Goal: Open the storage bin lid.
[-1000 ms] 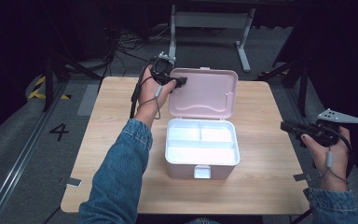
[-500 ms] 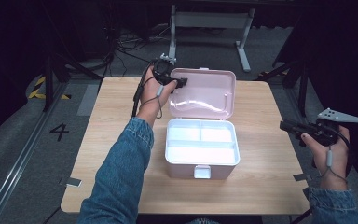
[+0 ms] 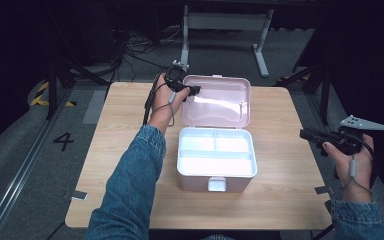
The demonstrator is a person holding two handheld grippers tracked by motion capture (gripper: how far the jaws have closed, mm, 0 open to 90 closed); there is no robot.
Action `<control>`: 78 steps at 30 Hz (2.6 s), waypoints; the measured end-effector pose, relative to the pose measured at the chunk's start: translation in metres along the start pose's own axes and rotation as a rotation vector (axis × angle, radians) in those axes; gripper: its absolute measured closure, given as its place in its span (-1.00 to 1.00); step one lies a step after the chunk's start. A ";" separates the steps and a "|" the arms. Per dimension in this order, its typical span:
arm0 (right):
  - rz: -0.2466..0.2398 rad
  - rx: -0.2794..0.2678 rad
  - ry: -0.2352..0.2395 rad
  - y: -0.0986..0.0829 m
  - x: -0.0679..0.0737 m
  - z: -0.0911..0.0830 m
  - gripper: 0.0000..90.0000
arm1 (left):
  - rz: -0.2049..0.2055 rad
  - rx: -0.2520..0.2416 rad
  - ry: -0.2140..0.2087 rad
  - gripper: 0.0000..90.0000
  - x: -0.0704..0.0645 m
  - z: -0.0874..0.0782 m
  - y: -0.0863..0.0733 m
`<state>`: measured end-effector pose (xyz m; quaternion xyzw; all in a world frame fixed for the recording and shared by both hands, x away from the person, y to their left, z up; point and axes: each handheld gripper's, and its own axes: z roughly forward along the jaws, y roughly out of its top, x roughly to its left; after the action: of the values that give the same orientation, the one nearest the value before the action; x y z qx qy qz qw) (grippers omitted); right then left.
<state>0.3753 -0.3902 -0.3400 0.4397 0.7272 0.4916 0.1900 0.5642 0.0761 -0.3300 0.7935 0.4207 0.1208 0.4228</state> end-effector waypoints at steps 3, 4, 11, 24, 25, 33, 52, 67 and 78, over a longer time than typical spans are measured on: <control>-0.001 0.005 0.002 0.000 -0.001 0.002 0.57 | -0.007 0.001 -0.006 -0.02 0.002 0.003 -0.002; 0.002 0.006 0.005 0.000 -0.001 0.003 0.57 | -0.013 0.004 -0.008 -0.02 0.003 0.004 -0.003; 0.002 0.019 0.005 -0.001 -0.003 0.008 0.57 | -0.029 0.015 -0.014 -0.03 0.007 0.011 -0.006; 0.005 0.031 0.003 -0.003 -0.004 0.011 0.56 | -0.056 0.067 -0.010 -0.06 0.013 0.025 -0.011; 0.010 0.032 0.003 -0.003 -0.004 0.011 0.56 | -0.063 0.074 -0.009 -0.07 0.013 0.026 -0.011; 0.013 0.040 0.000 -0.005 -0.007 0.013 0.55 | -0.078 0.113 0.000 -0.08 0.016 0.035 -0.015; 0.022 0.046 -0.003 -0.007 -0.007 0.015 0.50 | 0.015 0.258 0.117 -0.39 0.009 0.044 -0.023; 0.023 0.057 0.007 -0.004 -0.003 0.024 0.46 | 0.145 0.076 0.060 -0.45 -0.028 -0.053 -0.025; 0.000 0.076 0.044 0.010 -0.001 0.047 0.43 | 0.170 0.028 0.045 -0.45 -0.036 -0.126 -0.062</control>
<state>0.4133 -0.3643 -0.3524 0.4357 0.7494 0.4733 0.1569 0.4380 0.1384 -0.2948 0.8292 0.3627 0.1681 0.3906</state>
